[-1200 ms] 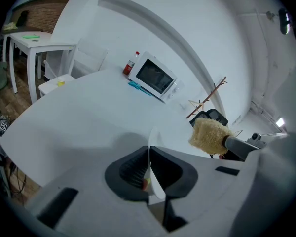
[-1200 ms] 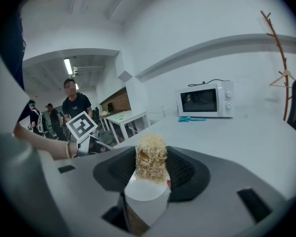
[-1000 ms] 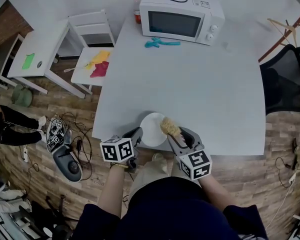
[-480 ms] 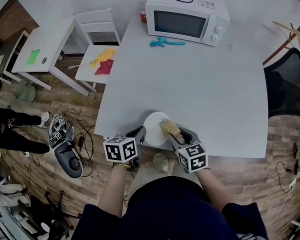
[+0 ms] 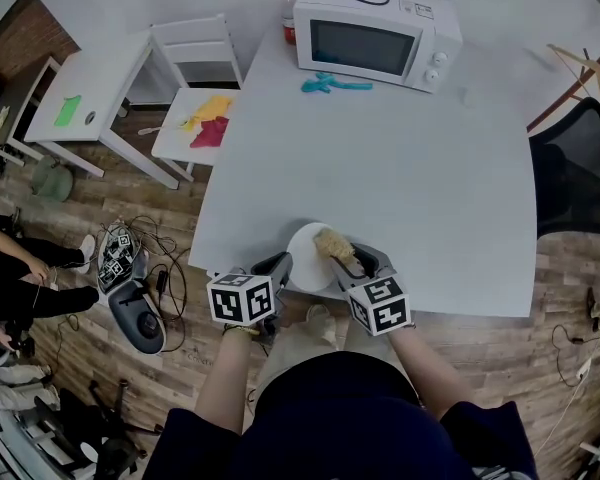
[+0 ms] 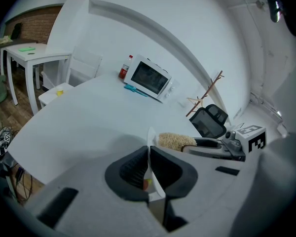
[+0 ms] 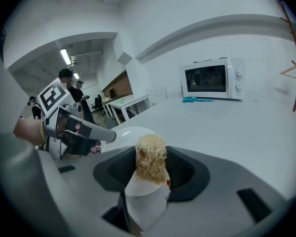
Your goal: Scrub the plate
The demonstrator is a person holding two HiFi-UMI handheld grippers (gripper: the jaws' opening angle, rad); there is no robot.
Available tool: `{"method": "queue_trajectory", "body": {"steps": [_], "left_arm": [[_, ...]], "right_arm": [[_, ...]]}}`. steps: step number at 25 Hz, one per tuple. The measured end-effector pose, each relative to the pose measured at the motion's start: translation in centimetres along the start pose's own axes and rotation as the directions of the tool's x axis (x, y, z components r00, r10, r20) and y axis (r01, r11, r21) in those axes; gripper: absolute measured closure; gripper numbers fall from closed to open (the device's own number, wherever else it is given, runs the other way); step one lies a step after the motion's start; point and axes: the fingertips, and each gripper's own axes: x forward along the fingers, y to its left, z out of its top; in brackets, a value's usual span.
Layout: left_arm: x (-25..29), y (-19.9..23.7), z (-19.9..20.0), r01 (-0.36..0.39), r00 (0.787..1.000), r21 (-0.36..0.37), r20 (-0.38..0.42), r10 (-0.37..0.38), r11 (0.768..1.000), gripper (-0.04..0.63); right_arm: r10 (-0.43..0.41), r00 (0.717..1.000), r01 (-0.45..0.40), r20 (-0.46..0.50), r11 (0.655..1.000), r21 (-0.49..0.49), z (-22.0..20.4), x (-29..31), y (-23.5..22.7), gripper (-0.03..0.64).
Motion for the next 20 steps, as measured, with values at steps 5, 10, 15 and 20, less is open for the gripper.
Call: {"method": "queue_trajectory", "body": {"steps": [5,10,15,20], "left_arm": [[0.1,0.1,0.0,0.000,1.000,0.001,-0.007,0.000,1.000,0.565],[0.2,0.3,0.1,-0.003,1.000,0.006,-0.009,0.003,1.000,0.565],[0.1,0.6,0.4,-0.021,1.000,0.003,-0.005,0.021,1.000,0.565],[0.0,1.0,0.3,-0.037,0.999,0.001,-0.002,0.037,0.999,0.565]], "right_arm": [[0.026,0.999,-0.026,0.019,0.999,-0.035,1.5,0.6,1.3,0.434],[0.075,0.996,-0.073,0.040,0.996,-0.045,2.4,0.7,3.0,0.434],[0.137,0.990,-0.135,0.030,0.989,-0.055,2.1,0.3,4.9,0.434],[0.223,0.975,-0.224,-0.024,0.972,-0.069,-0.1,-0.7,6.6,0.434]]}}
